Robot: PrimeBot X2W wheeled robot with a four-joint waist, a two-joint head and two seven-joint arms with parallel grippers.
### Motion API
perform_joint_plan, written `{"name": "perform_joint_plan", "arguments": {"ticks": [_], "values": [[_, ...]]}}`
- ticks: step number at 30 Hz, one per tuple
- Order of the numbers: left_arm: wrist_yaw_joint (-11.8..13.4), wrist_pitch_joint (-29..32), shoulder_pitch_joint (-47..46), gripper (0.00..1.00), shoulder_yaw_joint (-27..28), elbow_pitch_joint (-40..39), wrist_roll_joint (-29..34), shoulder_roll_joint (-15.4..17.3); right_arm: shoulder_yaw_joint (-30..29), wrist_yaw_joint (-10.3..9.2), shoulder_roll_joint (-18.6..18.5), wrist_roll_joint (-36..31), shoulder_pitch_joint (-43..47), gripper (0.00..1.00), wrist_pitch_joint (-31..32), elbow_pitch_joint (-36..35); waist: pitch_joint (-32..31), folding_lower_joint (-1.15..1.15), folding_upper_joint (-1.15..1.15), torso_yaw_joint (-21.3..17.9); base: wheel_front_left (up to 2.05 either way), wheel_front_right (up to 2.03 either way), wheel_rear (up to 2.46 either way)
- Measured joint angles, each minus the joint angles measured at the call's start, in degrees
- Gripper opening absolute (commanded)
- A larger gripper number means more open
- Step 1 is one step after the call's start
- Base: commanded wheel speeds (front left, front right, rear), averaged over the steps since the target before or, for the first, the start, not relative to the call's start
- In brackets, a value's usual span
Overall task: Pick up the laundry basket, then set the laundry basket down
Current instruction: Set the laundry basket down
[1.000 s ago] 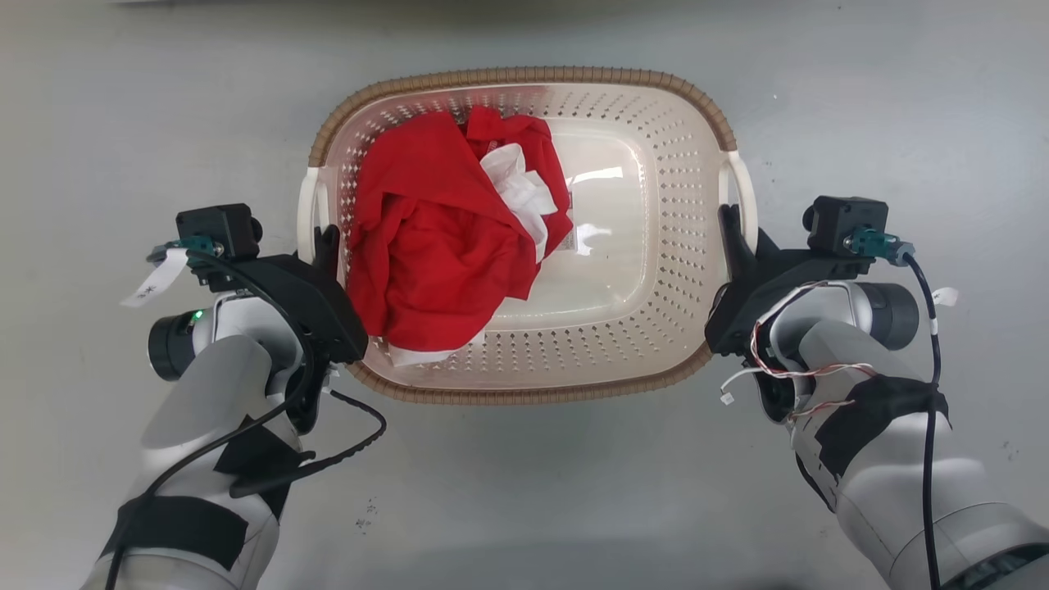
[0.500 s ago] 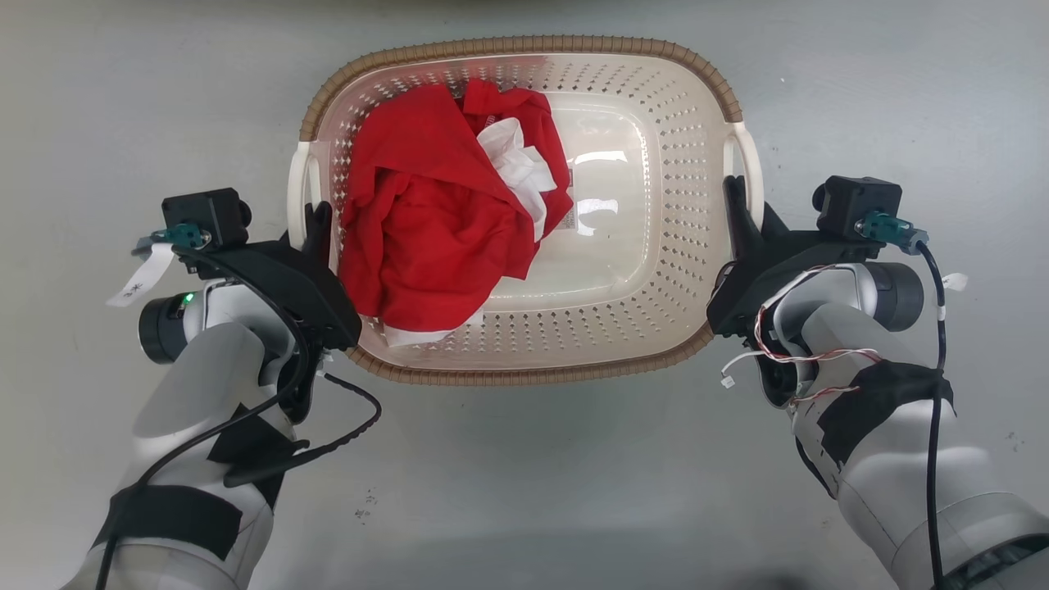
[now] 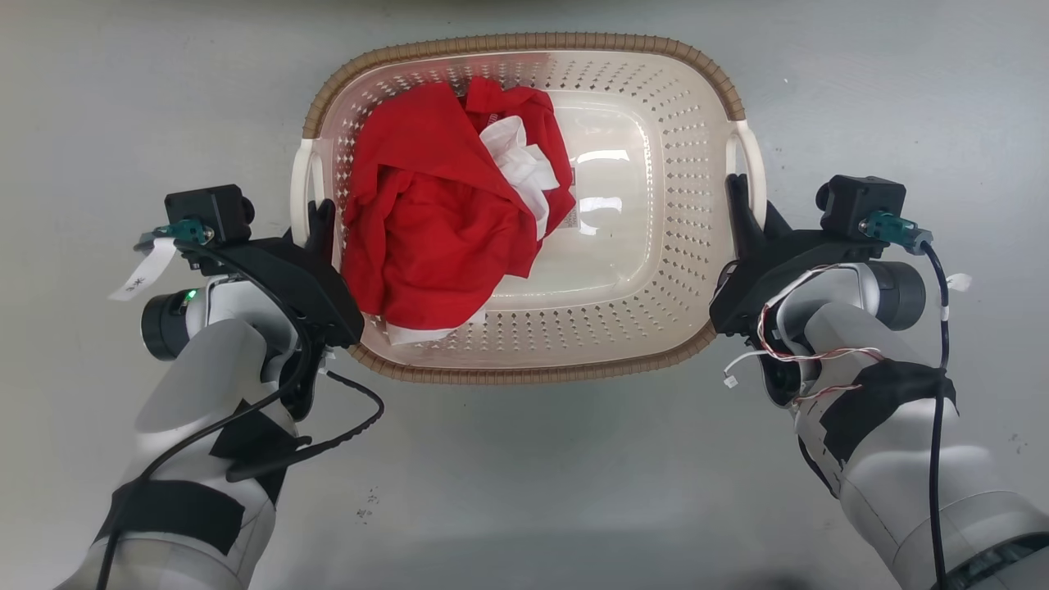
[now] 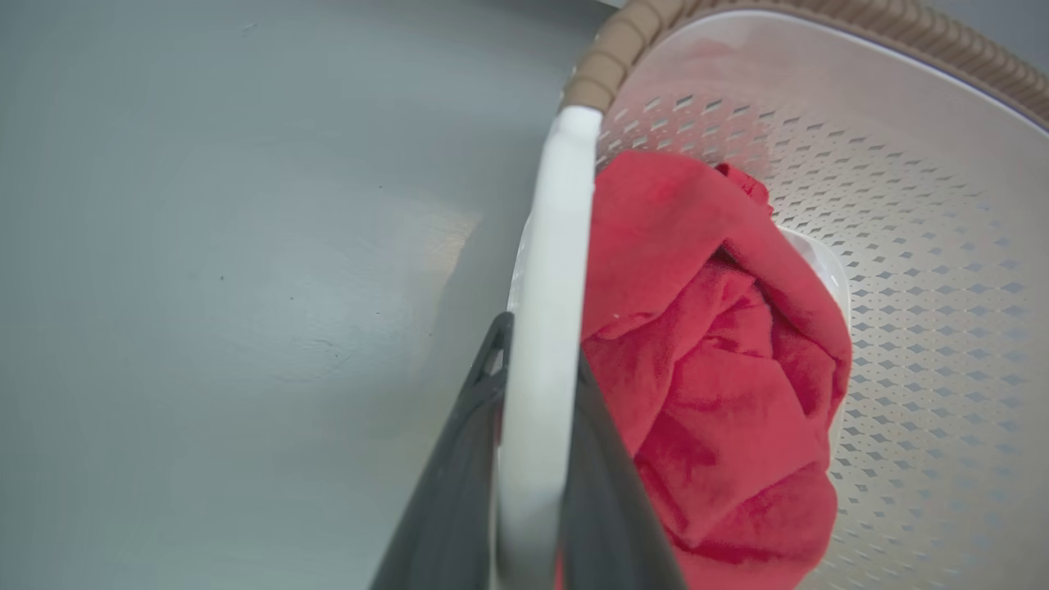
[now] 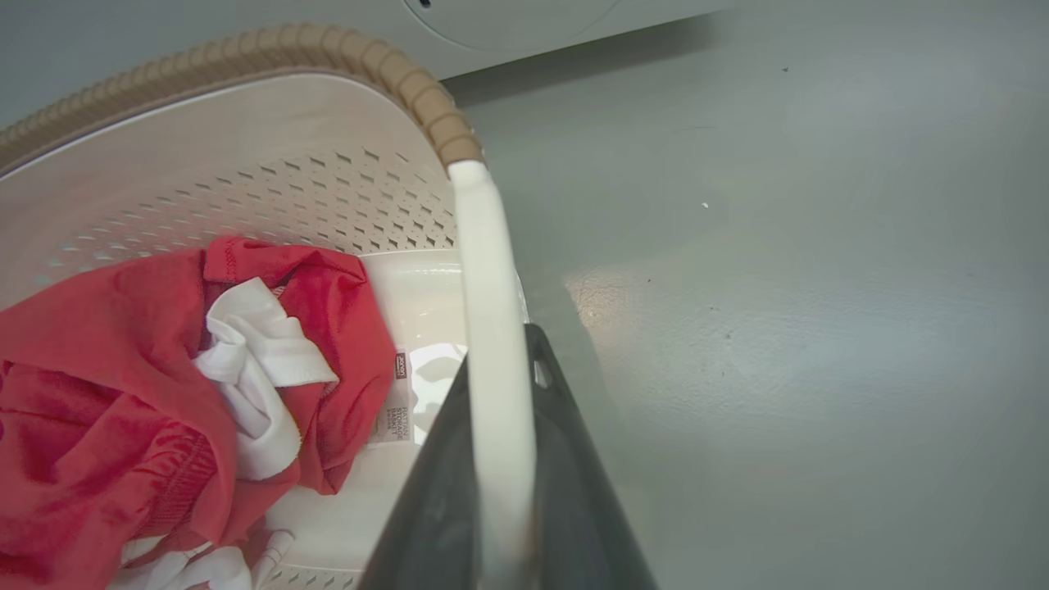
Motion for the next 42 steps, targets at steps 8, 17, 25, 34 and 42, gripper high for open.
{"name": "perform_joint_plan", "arguments": {"ticks": [8, 17, 25, 34, 42], "values": [[-0.82, 1.74, -0.33, 1.00, 0.18, 1.01, -0.86, 0.11, 0.63, 3.64, -1.70, 0.07, -0.25, 1.00, 1.62, 0.86, -0.08, 0.03, 0.03, 0.37, 0.00, 0.00, 0.00], [-0.90, 2.59, -0.26, 1.00, -0.45, 1.49, -0.97, 0.34, 1.85, 5.36, -1.53, 0.51, 0.16, 1.00, 2.60, 0.79, -1.88, 0.03, 0.04, 0.76, 0.00, 0.00, 0.00], [-1.00, 2.49, 0.09, 1.00, -1.78, 1.51, -1.07, 0.05, 2.37, 5.99, -1.51, 1.10, 1.21, 1.00, 2.96, 0.92, -4.50, 0.01, 0.02, 0.83, 0.00, 0.00, 0.00], [-1.25, -1.16, 3.30, 1.00, -3.91, 1.63, 0.16, 0.05, 1.65, 5.99, -1.59, 1.49, 4.95, 1.00, 1.41, 1.90, -9.86, 0.00, 0.00, 0.92, 0.00, 0.00, 0.00], [-1.33, -4.22, 6.60, 1.00, -5.68, 1.62, 2.21, 0.73, 1.07, 5.99, -1.59, 1.65, 7.87, 1.00, 0.42, 2.09, -16.05, -0.01, 0.00, 0.70, 0.00, 0.00, 0.00]]}}
